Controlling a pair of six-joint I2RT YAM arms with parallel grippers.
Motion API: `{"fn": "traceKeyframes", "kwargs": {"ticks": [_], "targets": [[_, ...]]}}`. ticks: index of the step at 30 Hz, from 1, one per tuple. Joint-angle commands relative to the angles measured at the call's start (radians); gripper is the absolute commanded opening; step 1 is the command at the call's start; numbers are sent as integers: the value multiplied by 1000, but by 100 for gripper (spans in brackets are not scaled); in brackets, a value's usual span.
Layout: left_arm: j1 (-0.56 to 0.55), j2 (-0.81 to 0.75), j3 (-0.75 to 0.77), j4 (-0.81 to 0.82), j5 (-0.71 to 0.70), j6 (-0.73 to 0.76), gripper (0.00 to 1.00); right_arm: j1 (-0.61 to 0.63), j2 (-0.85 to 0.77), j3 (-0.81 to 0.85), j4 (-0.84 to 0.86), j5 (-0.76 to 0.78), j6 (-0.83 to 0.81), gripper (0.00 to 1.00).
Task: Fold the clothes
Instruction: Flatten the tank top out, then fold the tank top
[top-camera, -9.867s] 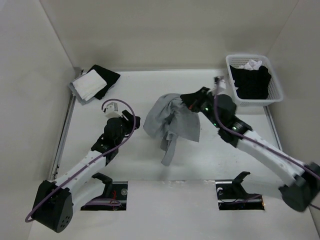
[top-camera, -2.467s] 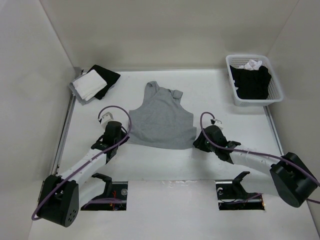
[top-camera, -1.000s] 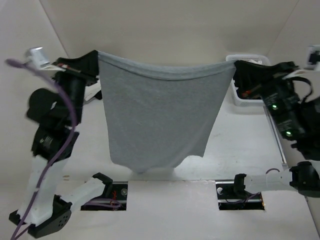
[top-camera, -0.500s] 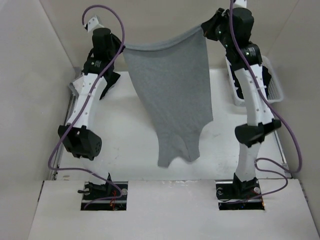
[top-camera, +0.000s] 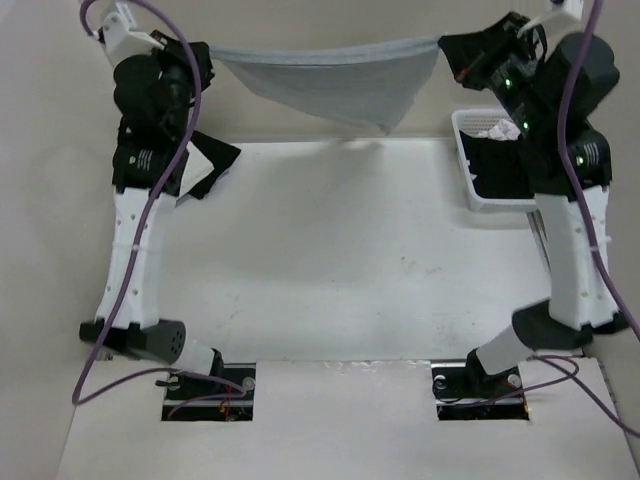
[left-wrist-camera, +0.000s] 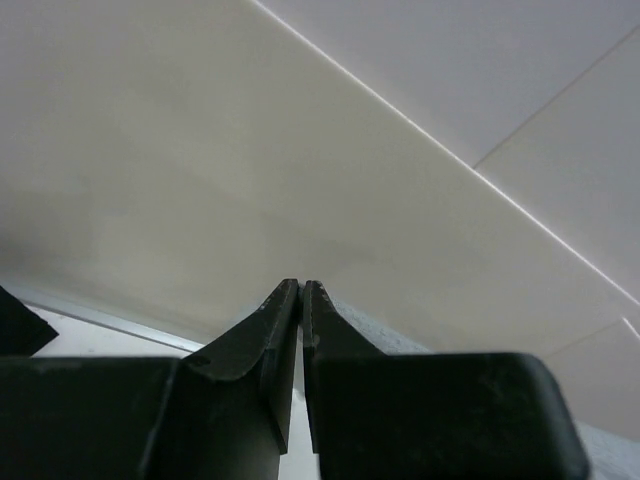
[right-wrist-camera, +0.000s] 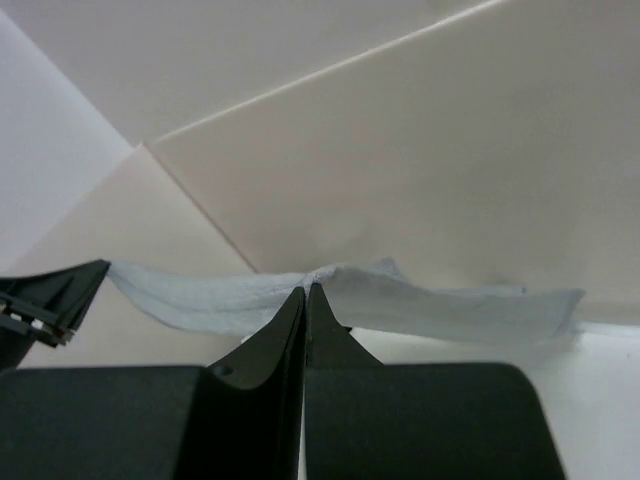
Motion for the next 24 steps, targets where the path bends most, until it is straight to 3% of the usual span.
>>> {"fn": "traceKeyframes", "kwargs": {"ticks": [1,5,9,13,16,17,21,24], "targets": [[1,-120,-172,95,-16,28,0,38,-169,-354,131,47,-11,0],[-45,-328,-577,179,-83,17,0,90,-451,-914,293,102,16,0],[-158,-601,-1020,219,-201,6,0,232,-720,-1396,362,217,85,0],[-278,-887,-1355,71,-333,-41,0,456,-952,-1754,335,326,217,0],[-349,-1091,-1477,-155,-366,-136,0,683,-1078,-1926,244,369,360,0],[-391,-1223,-1512,-338,-357,-250,0,878,-1151,-2018,145,418,518,0],[-436,-1312,-1522,-474,-344,-375,0,1086,-1191,-2057,20,453,700,0],[-462,-1314,-1506,-475,-351,-411,0,1263,-1181,-2063,-23,539,845,0]]}}
